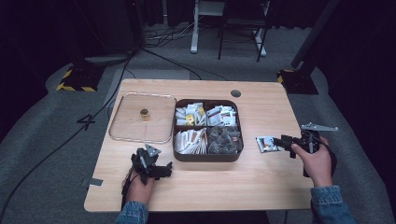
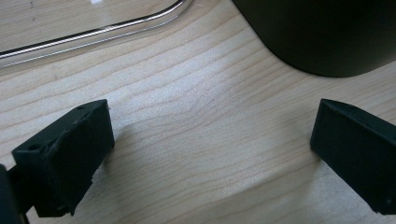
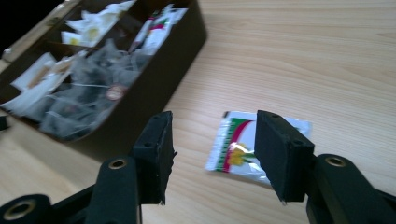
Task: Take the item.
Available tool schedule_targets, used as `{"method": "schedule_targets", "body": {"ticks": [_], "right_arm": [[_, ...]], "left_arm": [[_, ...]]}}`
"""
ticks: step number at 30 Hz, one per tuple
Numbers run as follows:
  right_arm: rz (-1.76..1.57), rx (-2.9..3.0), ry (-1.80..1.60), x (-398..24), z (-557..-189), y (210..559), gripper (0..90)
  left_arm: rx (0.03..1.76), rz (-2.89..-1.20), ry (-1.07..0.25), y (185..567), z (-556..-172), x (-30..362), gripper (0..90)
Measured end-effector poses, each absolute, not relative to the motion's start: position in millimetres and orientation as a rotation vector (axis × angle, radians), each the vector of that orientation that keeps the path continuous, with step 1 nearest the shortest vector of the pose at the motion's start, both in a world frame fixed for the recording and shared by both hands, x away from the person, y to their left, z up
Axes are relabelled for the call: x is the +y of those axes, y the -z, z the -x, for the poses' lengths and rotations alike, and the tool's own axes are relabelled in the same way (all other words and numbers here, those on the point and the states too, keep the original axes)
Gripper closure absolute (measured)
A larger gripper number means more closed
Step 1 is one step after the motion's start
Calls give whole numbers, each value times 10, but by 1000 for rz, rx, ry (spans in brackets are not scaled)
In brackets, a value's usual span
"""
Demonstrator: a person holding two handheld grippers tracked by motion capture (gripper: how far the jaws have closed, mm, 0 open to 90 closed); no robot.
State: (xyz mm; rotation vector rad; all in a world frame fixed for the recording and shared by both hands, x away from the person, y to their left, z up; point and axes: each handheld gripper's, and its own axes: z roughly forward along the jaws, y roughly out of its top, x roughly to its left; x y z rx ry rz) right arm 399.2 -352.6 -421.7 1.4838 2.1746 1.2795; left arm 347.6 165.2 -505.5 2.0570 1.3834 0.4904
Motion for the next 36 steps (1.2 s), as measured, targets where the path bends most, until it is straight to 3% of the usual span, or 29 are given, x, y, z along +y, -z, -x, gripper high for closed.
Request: {"method": "schedule_targets", "body": {"ticks": [18,36], "right_arm": [[-1214,2400,-1269,-2991,-3635,4118,411],[-1108,2566,-1099,-2686,-3572,4462,366]], "left_arm": [[1384,-2057,-492,5055,-3477,1650,0],[1384,-2057,-492,5054,-3477,1651,0]]}}
